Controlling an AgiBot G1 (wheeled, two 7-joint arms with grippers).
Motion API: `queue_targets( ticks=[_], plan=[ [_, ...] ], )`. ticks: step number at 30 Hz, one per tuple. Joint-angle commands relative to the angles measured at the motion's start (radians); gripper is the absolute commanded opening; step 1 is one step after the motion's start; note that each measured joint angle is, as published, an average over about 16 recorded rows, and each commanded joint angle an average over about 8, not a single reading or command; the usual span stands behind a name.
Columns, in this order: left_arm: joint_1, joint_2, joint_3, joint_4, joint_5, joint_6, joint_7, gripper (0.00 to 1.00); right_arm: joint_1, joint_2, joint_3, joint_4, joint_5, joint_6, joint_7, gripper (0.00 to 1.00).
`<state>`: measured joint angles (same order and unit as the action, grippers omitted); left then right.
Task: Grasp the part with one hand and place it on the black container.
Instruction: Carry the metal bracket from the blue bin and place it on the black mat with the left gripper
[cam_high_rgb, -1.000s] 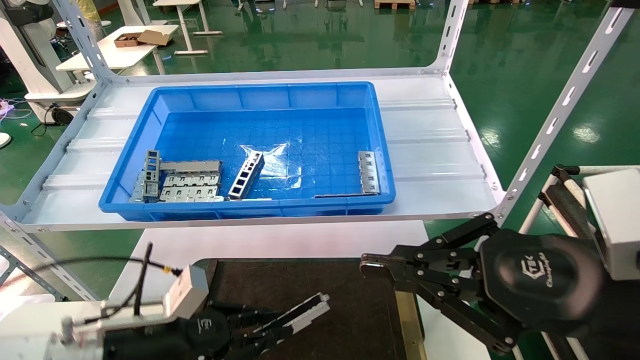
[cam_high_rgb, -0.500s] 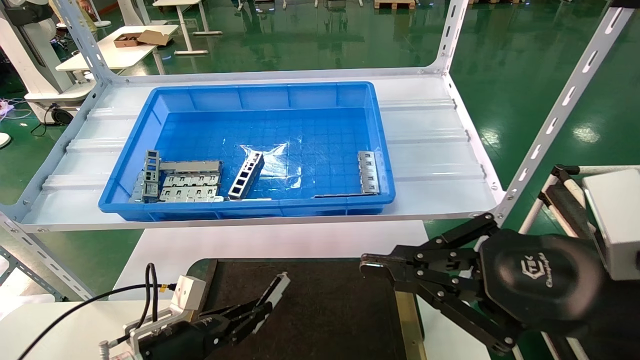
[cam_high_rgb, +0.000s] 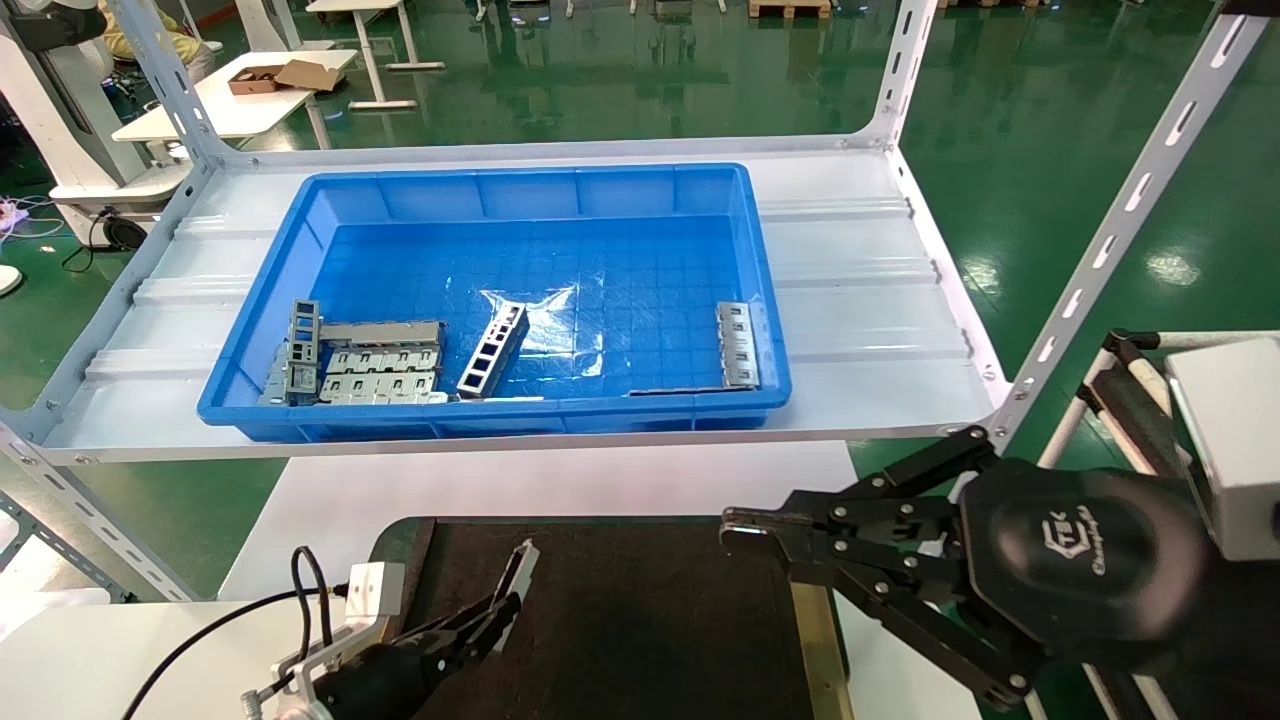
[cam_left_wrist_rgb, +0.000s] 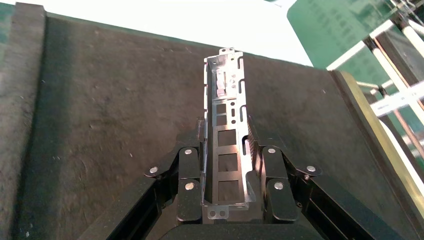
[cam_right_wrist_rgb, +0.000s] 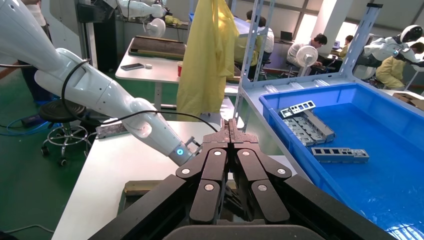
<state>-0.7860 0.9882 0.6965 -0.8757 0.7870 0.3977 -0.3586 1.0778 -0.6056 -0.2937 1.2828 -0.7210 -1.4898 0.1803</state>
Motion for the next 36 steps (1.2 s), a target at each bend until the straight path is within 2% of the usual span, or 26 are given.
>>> queue_targets(
  ticks=[1,16,36],
  plan=[
    [-0.003,0.015,0.002,0.015,0.000,-0.025,-0.008,0.00,0.000,0.000,0.000,0.000,0.000,0.000,0.000,0.00],
    [-0.043,0.100,-0.007,0.109,-0.002,-0.110,-0.012,0.00,0.000,0.000,-0.001,0.000,0.001,0.000,0.000,0.00],
    [-0.006,0.115,-0.001,0.089,-0.011,-0.171,-0.035,0.00,0.000,0.001,-0.002,0.000,0.001,0.001,-0.001,0.00]
  ],
)
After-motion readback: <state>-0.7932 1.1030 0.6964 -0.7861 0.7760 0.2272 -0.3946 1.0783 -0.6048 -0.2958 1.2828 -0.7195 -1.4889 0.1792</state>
